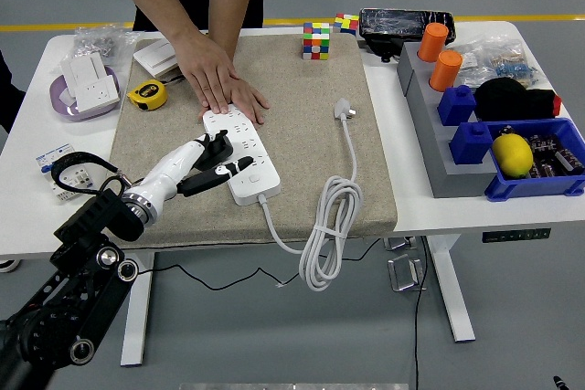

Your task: Pick up the plug,place it near the board,insert it into the board,press the button

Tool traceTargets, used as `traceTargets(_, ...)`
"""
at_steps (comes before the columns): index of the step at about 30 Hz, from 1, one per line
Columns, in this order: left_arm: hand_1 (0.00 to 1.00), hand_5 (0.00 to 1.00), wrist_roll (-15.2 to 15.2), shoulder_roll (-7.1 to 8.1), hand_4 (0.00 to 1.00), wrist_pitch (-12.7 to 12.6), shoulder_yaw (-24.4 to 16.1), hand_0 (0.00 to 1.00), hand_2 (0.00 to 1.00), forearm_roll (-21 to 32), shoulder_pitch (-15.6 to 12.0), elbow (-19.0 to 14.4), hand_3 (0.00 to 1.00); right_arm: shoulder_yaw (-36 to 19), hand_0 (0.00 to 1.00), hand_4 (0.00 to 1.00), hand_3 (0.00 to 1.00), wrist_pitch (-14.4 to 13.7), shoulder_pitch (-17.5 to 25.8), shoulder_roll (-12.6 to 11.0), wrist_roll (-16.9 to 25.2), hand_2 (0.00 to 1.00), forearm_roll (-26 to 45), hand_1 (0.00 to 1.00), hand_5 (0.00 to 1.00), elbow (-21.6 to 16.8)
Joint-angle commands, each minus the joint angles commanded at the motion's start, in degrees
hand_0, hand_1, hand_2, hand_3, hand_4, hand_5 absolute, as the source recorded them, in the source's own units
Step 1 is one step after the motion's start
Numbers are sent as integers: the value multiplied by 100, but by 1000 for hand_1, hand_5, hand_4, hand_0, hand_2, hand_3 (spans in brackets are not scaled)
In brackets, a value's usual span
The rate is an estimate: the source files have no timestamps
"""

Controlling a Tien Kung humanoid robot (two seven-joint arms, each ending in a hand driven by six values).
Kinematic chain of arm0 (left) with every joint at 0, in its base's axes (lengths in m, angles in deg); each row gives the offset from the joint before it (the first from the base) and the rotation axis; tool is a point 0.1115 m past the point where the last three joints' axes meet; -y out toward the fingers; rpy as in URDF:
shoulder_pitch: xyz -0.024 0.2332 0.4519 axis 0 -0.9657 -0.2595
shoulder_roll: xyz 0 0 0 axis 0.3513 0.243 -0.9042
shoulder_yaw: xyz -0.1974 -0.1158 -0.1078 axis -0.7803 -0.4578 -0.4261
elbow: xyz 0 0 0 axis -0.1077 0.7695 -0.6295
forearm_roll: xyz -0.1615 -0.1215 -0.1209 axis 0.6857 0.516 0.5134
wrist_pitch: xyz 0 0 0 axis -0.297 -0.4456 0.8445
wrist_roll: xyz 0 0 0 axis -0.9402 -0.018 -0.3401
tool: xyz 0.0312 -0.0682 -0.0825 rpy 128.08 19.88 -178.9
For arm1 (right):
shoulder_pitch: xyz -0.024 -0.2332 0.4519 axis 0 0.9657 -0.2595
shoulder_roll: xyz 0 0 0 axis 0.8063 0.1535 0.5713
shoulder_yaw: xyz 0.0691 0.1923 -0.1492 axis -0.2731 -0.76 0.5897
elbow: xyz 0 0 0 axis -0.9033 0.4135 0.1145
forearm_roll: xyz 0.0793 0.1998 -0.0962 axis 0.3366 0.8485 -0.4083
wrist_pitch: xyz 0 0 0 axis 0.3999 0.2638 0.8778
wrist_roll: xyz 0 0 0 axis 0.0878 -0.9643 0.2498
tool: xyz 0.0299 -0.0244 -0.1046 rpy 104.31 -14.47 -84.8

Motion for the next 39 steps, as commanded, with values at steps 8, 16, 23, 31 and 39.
traceTargets(8,998,998,-41,-8,998,27,27,998,996,-41,133,167,975,32,792,998,758,-4,-8,-4,-2,736,9,734,998,-3)
traceTargets(16,998,998,-79,36,998,30,128,998,992,-93,225,218,965,82,792,998,758,-5,5,-4,-7,736,21,734,998,-6)
traceTargets(23,998,998,-84,44,998,45,222,998,990,-138,272,259,963,97,792,998,758,-10,-7,-5,-8,736,11,734,998,-13)
traceTargets(31,998,998,-107,69,998,50,324,998,990,-178,417,327,961,106,792,998,758,-12,-4,-12,-10,736,29,734,998,-10)
traceTargets(39,998,998,-123,78,998,47,460,998,988,-203,611,383,958,90,792,998,758,-14,-17,-19,-10,737,23,734,998,-12)
